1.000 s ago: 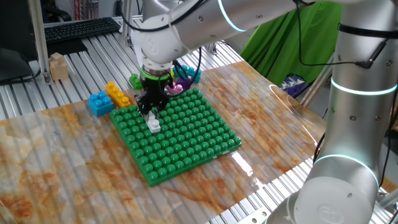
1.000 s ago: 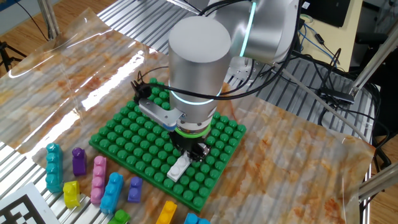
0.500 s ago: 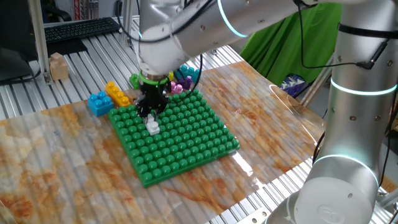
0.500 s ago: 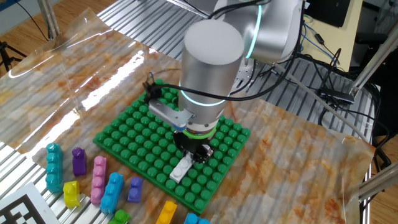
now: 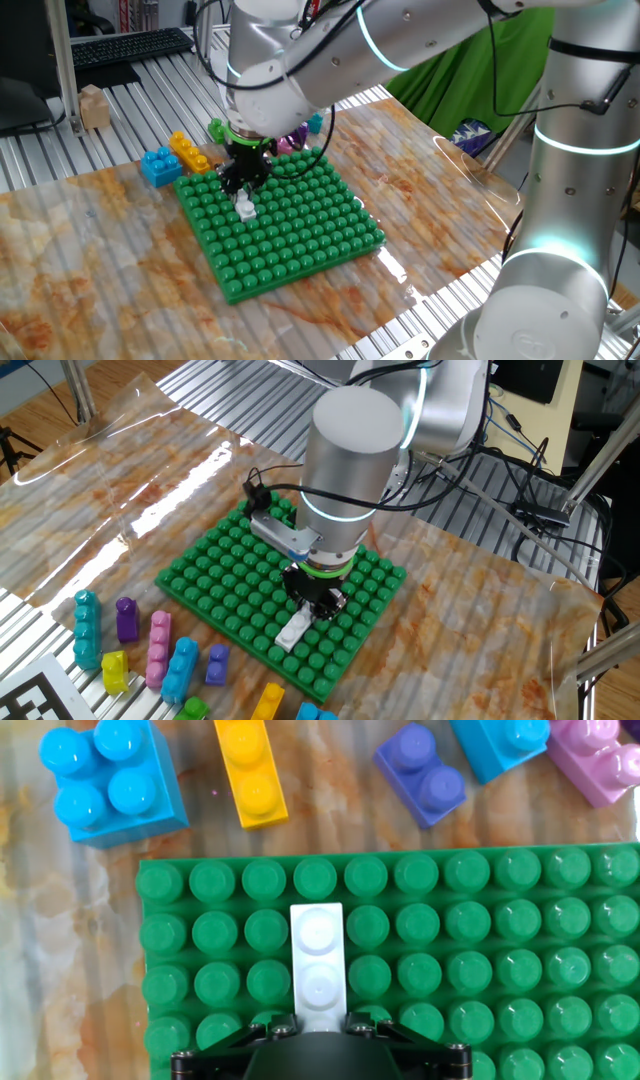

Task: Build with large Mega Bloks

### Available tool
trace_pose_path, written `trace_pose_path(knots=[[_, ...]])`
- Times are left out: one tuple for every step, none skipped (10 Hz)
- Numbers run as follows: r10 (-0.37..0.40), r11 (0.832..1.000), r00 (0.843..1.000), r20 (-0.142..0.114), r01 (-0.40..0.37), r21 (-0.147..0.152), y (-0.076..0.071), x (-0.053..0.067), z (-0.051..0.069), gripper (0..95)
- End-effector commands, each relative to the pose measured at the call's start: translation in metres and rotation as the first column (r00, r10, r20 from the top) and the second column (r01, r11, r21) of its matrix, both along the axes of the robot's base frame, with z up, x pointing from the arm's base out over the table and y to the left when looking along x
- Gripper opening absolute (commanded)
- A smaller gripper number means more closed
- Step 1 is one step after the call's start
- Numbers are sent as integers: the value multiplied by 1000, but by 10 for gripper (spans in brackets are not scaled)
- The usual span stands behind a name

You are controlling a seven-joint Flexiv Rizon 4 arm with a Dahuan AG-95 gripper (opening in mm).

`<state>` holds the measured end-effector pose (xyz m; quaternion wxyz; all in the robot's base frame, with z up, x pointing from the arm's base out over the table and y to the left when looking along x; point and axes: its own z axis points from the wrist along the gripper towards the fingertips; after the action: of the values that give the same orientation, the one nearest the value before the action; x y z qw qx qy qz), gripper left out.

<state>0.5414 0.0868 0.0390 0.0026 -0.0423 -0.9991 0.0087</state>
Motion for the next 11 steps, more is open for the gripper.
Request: trace_pose_path(knots=[[-10,1000,1000,-6,9,-9,0,1,-19,190],[7,999,1000,-24,-8,-41,0,0,-17,380],[32,998,999,-16,-33,-51,-1,-1,-13,380],[34,998,999,-18,-35,-44,-1,-3,-10,380],[29,998,999,18,-28,-55,-2,-3,-5,380],[23,1000,999,26,-22,-17,-4,-3,-1,190],[24,999,1000,20,-24,41,-4,-3,3,0],[20,997,1000,-2,-20,78,-3,-4,8,0],[16,997,1000,0,-16,79,-2,-4,9,0],[17,998,1000,0,-17,67,-2,-4,9,0],[15,998,1000,1,-15,68,-2,-4,9,0]])
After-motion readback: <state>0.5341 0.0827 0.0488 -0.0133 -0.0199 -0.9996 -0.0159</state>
